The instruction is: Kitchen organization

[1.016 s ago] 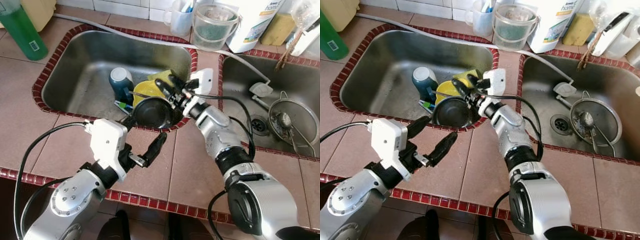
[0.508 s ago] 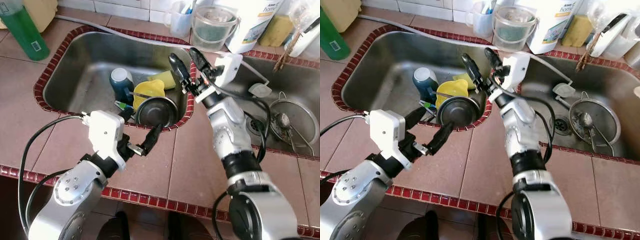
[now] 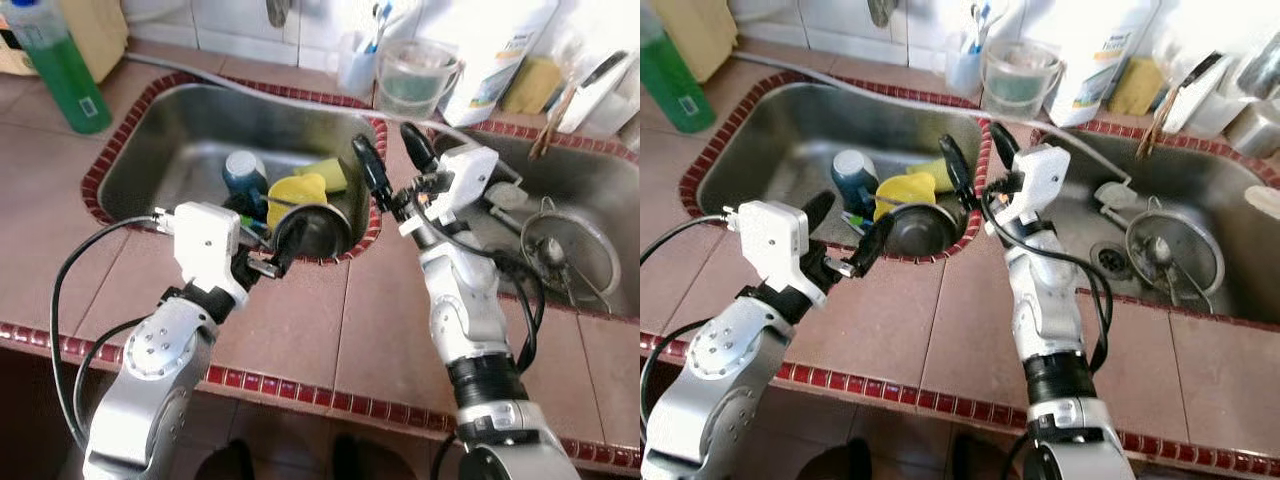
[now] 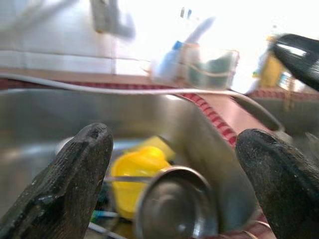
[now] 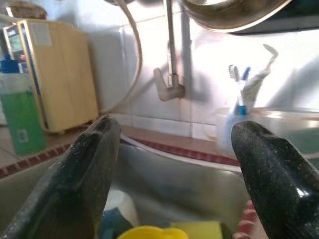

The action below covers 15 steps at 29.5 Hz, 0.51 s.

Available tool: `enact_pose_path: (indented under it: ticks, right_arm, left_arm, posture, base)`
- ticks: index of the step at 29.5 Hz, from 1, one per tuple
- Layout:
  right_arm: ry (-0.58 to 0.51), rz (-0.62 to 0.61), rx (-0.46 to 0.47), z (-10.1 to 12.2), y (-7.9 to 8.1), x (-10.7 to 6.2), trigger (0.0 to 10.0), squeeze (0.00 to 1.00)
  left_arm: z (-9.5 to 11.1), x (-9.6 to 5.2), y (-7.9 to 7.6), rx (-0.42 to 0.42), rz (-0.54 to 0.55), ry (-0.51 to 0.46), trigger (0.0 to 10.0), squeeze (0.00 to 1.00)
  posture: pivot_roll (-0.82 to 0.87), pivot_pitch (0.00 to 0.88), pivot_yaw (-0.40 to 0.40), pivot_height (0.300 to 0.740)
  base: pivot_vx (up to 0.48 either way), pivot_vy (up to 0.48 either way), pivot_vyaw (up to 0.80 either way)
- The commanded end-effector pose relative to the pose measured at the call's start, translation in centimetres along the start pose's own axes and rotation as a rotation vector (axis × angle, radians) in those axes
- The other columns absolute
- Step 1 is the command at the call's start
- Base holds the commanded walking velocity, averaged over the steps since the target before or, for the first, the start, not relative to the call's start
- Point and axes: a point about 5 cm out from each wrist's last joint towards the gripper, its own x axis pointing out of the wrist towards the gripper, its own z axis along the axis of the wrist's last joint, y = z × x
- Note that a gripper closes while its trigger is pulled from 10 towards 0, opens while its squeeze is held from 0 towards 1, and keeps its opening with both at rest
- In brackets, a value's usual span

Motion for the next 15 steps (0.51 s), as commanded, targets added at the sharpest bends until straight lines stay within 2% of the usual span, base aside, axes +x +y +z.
enact_pose_path:
  ticks: [1, 3, 4, 7, 10, 15]
  right_arm:
    - [0.006, -0.058, -0.031, -0.1, -0.7, -0.9, 10.0, 0.00]
    - [0.013, -0.072, -0.036, -0.2, -0.7, -1.1, 10.0, 0.00]
    - [0.033, -0.112, -0.040, -0.7, -0.9, -1.9, 10.0, 0.00]
    - [0.052, -0.154, -0.048, -1.3, -1.0, -2.8, 10.0, 0.00]
    - [0.081, -0.210, -0.078, -2.1, -0.7, -4.1, 10.0, 0.00]
    - [0.114, -0.243, -0.105, -3.0, -0.3, -5.3, 10.0, 0.00]
  left_arm:
    - [-0.5, 0.2, 0.5, 0.003, 0.038, -0.005, 10.0, 0.00]
    - [-0.6, 0.2, 0.6, 0.002, 0.044, -0.005, 10.0, 0.00]
    - [-1.0, 0.3, 1.0, 0.012, 0.066, -0.006, 10.0, 0.00]
    - [-1.6, 0.6, 1.4, -0.003, 0.094, -0.005, 10.0, 0.00]
    - [-2.7, 0.7, 1.5, 0.011, 0.112, -0.008, 10.0, 0.00]
    - [-3.9, 0.9, 1.6, 0.003, 0.164, -0.008, 10.0, 0.00]
  posture:
    - [-0.11, 0.078, -0.069, 0.740]
    - [-0.11, 0.078, -0.069, 0.740]
    - [-0.11, 0.065, -0.070, 0.740]
    - [-0.12, 0.046, -0.066, 0.740]
    - [-0.13, 0.031, -0.067, 0.740]
    - [-0.13, 0.005, -0.066, 0.740]
  base:
    - [0.000, 0.000, 0.00]
    - [0.000, 0.000, 0.00]
    - [0.000, 0.000, 0.00]
    - [0.000, 0.000, 0.00]
    - [0.000, 0.000, 0.00]
    - [0.000, 0.000, 0.00]
